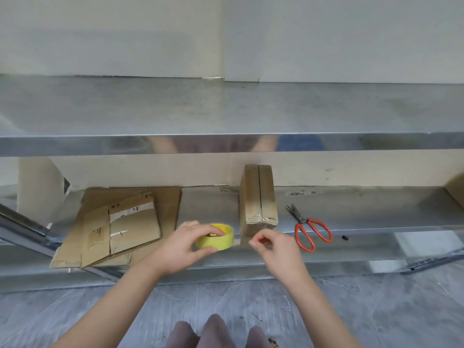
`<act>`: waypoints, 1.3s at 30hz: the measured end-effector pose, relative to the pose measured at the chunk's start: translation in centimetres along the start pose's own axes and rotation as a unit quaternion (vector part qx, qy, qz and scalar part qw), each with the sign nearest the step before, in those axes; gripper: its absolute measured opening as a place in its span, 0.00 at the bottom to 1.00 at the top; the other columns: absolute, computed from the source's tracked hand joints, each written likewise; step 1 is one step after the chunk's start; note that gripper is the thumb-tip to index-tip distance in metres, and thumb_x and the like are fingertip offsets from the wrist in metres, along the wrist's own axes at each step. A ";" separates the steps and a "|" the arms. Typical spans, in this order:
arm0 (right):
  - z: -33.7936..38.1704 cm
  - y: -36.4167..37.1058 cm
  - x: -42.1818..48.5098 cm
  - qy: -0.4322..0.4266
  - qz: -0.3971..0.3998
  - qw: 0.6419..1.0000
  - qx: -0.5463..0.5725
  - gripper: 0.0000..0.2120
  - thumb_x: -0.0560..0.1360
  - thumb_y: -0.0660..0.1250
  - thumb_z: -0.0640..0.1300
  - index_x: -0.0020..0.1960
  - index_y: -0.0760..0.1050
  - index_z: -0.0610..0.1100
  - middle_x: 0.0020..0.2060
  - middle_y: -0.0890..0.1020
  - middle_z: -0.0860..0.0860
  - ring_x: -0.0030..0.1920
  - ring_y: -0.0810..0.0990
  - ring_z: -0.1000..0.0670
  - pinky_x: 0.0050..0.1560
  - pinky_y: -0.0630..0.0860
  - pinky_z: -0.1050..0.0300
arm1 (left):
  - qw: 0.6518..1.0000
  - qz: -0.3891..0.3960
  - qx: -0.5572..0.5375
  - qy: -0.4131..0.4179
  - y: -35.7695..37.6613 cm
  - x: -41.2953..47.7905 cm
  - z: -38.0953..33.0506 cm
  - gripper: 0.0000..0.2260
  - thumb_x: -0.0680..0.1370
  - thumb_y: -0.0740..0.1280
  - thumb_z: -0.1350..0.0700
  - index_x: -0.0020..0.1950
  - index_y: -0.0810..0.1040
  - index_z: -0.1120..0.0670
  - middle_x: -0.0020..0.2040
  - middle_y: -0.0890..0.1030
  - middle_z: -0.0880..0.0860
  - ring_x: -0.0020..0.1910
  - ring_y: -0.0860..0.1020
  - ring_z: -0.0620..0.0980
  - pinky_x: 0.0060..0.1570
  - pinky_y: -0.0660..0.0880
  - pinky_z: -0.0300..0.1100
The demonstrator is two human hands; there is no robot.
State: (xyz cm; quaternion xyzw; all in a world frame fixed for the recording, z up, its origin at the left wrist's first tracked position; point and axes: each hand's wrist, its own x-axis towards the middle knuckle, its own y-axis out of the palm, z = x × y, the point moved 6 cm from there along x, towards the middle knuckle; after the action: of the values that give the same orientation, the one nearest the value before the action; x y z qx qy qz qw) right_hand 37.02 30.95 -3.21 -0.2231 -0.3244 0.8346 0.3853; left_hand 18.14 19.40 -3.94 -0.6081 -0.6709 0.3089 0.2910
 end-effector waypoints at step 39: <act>-8.9 -3.3 7.9 0.125 0.014 0.969 0.215 0.02 0.74 0.73 0.46 0.42 0.81 0.49 0.38 0.83 0.52 0.41 0.82 0.52 0.46 0.78 0.59 | 0.982 -0.034 0.074 -0.172 2.0 8.1 -1.0 0.21 0.75 0.68 0.43 0.67 0.69 0.36 0.60 0.76 0.46 0.60 0.74 0.49 0.63 0.68 0.51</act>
State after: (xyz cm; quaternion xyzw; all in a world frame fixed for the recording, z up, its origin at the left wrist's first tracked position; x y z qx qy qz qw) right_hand 39.43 42.06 -8.01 -0.2424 -0.0839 0.8553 0.4503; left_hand 19.43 27.67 -4.75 -0.4993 -0.7063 0.4481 0.2258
